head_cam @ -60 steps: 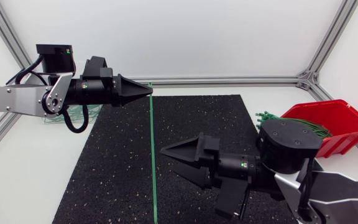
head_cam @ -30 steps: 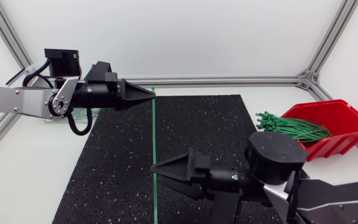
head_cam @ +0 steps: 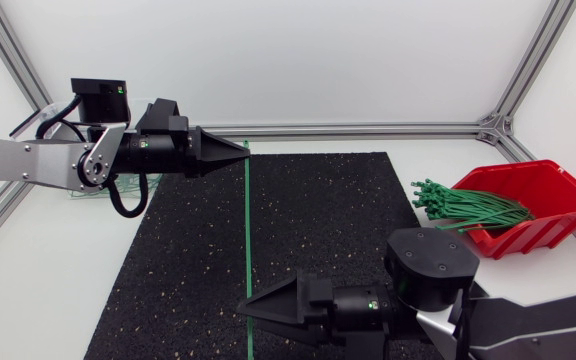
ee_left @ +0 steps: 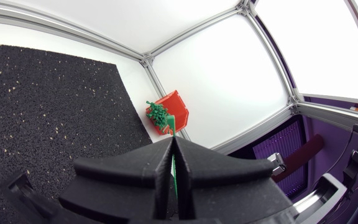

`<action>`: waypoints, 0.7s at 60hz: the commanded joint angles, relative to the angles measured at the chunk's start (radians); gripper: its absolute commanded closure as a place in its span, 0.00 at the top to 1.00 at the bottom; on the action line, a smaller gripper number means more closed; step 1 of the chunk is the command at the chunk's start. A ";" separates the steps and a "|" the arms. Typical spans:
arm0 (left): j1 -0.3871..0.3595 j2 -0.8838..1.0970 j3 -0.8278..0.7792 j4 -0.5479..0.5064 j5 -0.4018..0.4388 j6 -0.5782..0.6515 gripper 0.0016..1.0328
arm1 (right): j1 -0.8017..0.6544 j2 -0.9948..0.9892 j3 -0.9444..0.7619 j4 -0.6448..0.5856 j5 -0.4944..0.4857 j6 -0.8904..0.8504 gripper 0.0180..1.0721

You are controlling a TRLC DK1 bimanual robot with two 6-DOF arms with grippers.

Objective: Take a green cable tie from the red box, thread the tail through the head to close it, then place it in the transparent bin on the left.

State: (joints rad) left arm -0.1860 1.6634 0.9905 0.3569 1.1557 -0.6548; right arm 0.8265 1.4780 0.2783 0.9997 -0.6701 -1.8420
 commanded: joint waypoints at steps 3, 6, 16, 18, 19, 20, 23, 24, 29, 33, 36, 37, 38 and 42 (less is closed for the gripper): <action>0.013 0.019 0.025 0.010 0.025 -0.011 0.03 | 0.002 0.004 -0.016 0.017 -0.009 -0.028 0.96; 0.014 0.019 0.023 0.011 0.027 -0.009 0.03 | 0.003 0.002 -0.019 0.017 -0.016 -0.028 0.96; 0.017 0.022 0.016 0.011 0.044 -0.006 0.03 | 0.000 -0.008 -0.019 0.019 -0.016 -0.028 0.96; 0.017 0.022 0.014 0.013 0.045 -0.006 0.03 | 0.000 -0.008 -0.021 0.019 -0.016 -0.026 0.96; 0.017 0.022 0.013 0.011 0.047 -0.006 0.03 | 0.002 -0.008 -0.021 0.019 -0.016 -0.028 0.96; 0.017 0.022 0.013 0.011 0.047 -0.006 0.03 | 0.003 -0.010 -0.021 0.019 -0.014 -0.026 0.96; 0.017 0.022 0.011 0.013 0.047 -0.006 0.03 | 0.006 -0.012 -0.018 0.019 -0.013 -0.028 0.96; 0.017 0.022 0.011 0.013 0.048 -0.006 0.03 | 0.006 -0.013 -0.016 0.019 -0.011 -0.030 0.94; 0.017 0.027 0.013 0.013 0.048 -0.006 0.03 | 0.011 -0.015 -0.013 0.019 -0.009 -0.030 0.82; 0.017 0.027 0.011 0.013 0.048 -0.006 0.03 | 0.014 -0.013 -0.013 0.017 -0.002 -0.030 0.63; 0.017 0.029 0.010 0.014 0.048 -0.005 0.03 | 0.017 -0.010 -0.016 0.017 0.001 -0.030 0.49; 0.017 0.029 0.010 0.014 0.048 -0.005 0.03 | 0.017 -0.010 -0.016 0.017 0.001 -0.028 0.45; 0.017 0.030 0.008 0.014 0.048 -0.003 0.03 | 0.017 -0.010 -0.016 0.017 0.001 -0.030 0.39; 0.017 0.036 0.008 0.016 0.048 -0.003 0.03 | 0.023 -0.008 -0.016 0.017 0.006 -0.028 0.28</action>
State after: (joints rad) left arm -0.1768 1.6730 0.9905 0.3580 1.1892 -0.6544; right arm 0.8371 1.4746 0.2775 1.0035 -0.6685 -1.8423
